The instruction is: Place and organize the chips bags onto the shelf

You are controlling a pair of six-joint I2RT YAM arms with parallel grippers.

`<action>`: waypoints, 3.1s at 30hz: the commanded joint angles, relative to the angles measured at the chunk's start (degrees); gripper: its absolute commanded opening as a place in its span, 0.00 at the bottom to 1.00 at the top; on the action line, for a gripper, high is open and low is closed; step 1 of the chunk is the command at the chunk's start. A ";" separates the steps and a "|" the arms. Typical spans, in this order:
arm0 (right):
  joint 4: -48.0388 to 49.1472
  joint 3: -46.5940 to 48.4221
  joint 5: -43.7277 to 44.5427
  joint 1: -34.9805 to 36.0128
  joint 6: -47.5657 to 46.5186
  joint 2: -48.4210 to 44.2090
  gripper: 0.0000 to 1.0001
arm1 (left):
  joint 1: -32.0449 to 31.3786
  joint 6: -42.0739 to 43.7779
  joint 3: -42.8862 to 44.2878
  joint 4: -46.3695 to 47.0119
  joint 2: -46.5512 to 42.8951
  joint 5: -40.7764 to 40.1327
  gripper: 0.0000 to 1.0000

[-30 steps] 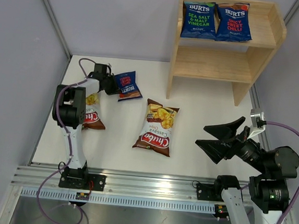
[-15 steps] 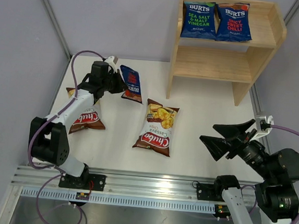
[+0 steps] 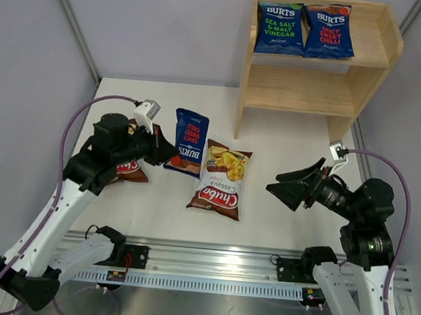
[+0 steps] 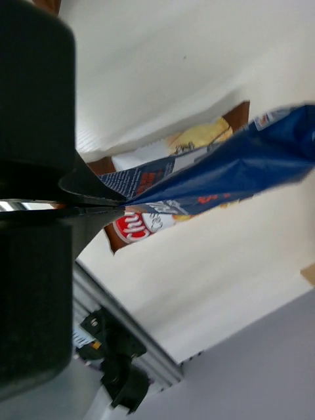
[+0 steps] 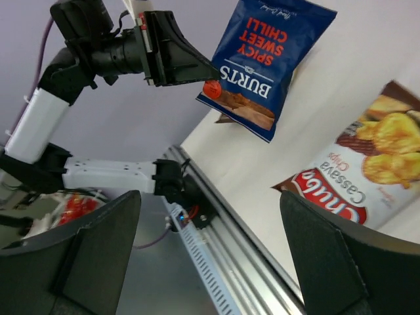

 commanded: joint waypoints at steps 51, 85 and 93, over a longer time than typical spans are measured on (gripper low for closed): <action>31.63 -0.71 -32.24 29.30 -1.95 28.66 0.82 | -25.43 -11.74 -5.51 13.55 -14.09 31.95 0.00; -6.71 25.91 30.78 20.62 -6.81 27.14 0.15 | -24.64 -3.39 3.39 -26.27 -15.05 -53.04 0.99; -6.65 48.78 18.94 -1.53 4.60 39.63 0.13 | -24.72 -2.34 -12.09 -14.93 -27.27 -52.34 0.99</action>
